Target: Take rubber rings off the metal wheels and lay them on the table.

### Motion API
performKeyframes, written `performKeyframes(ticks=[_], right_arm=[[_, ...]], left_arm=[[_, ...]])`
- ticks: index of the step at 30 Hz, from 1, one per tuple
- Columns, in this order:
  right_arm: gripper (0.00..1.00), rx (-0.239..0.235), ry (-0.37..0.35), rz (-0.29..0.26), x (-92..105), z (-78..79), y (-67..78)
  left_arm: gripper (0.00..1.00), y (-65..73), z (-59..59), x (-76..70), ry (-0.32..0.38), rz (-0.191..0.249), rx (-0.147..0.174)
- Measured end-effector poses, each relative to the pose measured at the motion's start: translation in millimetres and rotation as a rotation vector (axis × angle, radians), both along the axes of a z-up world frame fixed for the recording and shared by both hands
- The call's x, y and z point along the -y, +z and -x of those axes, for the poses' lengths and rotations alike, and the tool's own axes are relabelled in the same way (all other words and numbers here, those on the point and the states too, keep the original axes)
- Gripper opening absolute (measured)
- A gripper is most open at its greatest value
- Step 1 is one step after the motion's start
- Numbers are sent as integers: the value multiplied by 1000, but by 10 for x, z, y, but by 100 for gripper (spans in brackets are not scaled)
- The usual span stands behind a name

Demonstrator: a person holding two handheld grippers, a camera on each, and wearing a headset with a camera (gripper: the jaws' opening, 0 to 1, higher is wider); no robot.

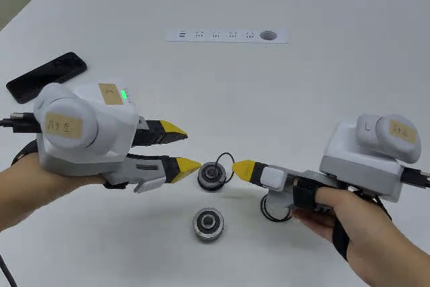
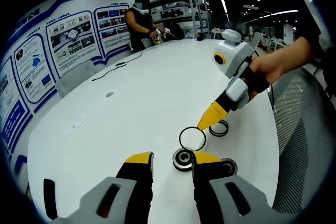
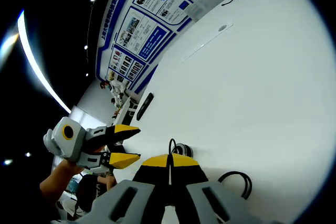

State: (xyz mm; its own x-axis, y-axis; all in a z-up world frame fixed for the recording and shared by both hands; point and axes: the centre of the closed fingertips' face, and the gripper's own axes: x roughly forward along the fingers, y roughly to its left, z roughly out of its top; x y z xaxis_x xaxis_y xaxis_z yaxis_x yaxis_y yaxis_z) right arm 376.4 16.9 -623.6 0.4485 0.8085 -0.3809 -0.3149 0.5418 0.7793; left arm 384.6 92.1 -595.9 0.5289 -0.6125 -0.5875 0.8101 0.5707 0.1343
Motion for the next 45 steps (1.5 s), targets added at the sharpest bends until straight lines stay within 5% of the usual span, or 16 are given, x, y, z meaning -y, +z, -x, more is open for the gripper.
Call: performKeyframes(ticks=[19, 45], right_arm=[[2, -74, -92, 55, 530, 312, -246], [4, -124, -179, 122, 758, 315, -422]], left_arm=[[28, 134, 111, 46, -2, 3, 26], [28, 116, 193, 15, 0, -8, 19]])
